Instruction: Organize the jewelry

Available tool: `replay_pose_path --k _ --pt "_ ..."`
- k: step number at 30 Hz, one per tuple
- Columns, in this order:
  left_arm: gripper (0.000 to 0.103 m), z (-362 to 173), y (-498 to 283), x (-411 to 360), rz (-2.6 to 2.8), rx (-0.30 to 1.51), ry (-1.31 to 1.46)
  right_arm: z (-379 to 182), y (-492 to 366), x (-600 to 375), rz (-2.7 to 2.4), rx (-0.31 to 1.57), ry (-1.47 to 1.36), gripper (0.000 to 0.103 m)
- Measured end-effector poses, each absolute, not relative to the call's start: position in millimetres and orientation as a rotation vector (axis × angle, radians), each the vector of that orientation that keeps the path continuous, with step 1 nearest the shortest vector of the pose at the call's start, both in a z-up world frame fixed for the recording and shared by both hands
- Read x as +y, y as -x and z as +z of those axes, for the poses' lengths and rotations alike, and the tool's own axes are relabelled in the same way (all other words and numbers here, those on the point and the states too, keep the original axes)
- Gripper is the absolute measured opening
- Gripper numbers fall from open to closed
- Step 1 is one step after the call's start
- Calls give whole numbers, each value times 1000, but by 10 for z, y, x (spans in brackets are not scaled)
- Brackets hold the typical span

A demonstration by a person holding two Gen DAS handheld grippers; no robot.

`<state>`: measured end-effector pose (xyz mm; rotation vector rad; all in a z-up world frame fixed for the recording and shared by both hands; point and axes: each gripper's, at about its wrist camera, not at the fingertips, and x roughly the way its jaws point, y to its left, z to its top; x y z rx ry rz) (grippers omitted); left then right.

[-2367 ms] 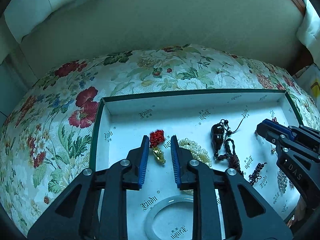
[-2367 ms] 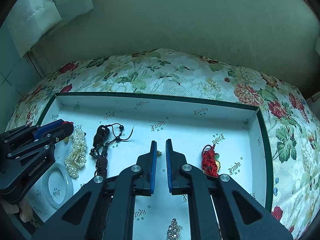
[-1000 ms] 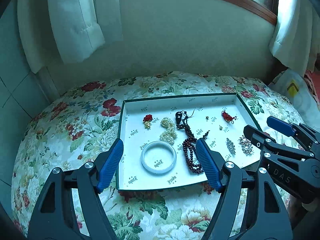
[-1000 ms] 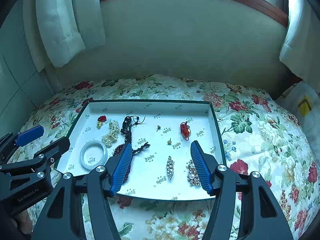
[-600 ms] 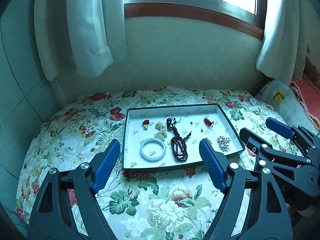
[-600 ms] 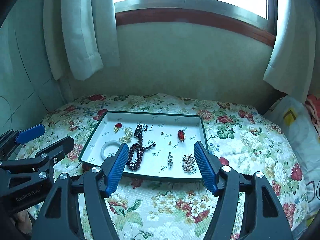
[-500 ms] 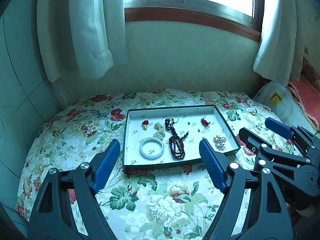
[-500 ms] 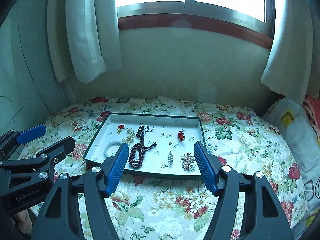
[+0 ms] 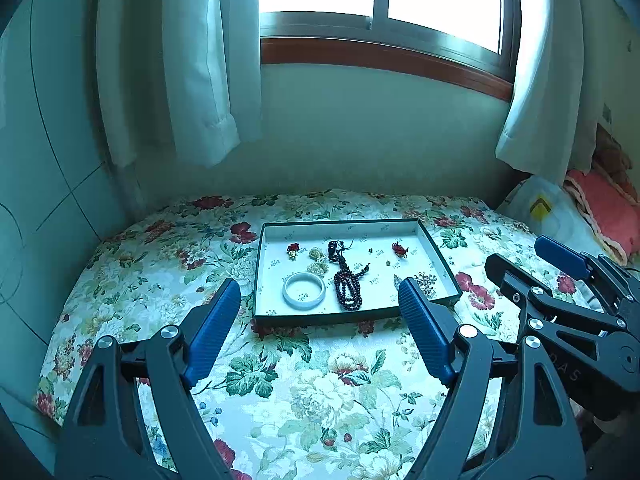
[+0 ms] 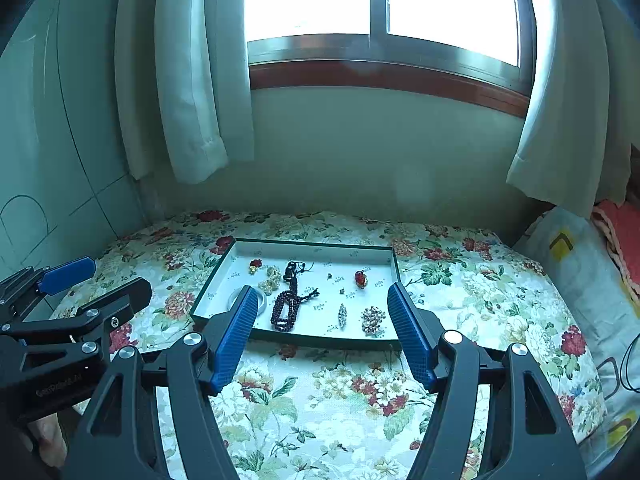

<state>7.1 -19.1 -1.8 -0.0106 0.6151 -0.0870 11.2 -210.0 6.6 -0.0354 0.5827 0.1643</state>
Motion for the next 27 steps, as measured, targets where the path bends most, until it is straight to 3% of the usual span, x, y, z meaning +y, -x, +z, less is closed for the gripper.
replay_pose_path --k 27 --pt "81 82 54 -159 -87 588 21 143 0 -2048 165 561 45 67"
